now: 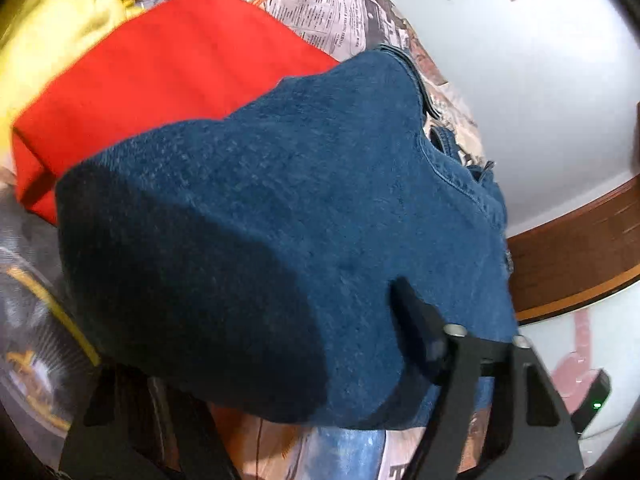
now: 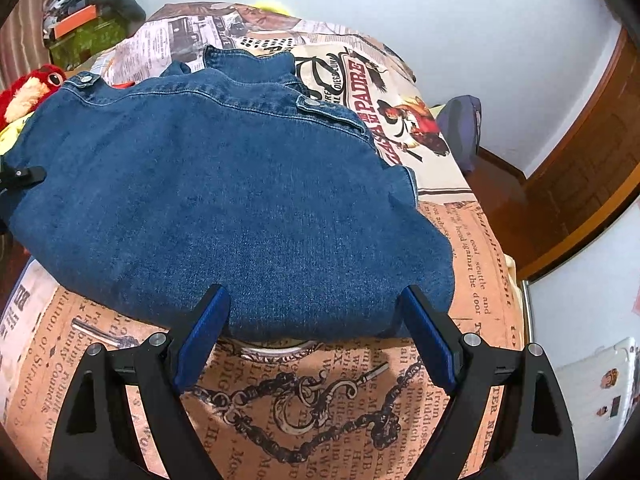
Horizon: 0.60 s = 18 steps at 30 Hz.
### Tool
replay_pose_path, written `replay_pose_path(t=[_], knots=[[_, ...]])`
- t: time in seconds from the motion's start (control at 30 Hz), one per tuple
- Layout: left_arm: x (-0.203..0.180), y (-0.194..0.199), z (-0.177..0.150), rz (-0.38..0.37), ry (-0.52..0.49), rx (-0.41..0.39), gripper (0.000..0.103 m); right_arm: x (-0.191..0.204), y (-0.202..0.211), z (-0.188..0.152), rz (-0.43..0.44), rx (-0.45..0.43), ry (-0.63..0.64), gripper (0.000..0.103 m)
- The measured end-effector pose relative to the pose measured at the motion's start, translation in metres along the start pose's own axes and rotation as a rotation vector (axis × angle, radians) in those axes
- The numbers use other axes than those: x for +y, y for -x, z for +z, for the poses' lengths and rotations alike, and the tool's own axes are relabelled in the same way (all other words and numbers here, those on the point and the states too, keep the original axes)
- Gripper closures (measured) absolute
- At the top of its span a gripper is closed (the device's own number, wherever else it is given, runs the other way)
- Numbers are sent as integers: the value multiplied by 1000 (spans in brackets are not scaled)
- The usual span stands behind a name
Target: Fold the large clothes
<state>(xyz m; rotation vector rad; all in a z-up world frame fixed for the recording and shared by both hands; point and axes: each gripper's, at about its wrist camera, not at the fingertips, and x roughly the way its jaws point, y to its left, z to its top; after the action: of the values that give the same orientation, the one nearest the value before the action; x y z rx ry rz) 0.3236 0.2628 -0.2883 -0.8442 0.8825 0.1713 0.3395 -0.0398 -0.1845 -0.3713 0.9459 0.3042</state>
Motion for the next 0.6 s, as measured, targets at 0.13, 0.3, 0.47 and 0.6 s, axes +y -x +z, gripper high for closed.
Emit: replay_pose_path(t=[0.13, 0.3, 0.47, 0.6], knots=[[-46, 32, -5, 116, -153, -130, 62, 1, 8, -1, -15, -11, 11, 18], [-92, 74, -11, 105, -286, -254, 73, 3, 27, 5, 6, -46, 18, 18], [-119, 123, -15, 18, -366, -325, 76, 13, 55, 32, 73, -108, 26, 18], [-124, 162, -15, 5, -404, -406, 77, 35, 72, 57, 212, -155, 40, 18]])
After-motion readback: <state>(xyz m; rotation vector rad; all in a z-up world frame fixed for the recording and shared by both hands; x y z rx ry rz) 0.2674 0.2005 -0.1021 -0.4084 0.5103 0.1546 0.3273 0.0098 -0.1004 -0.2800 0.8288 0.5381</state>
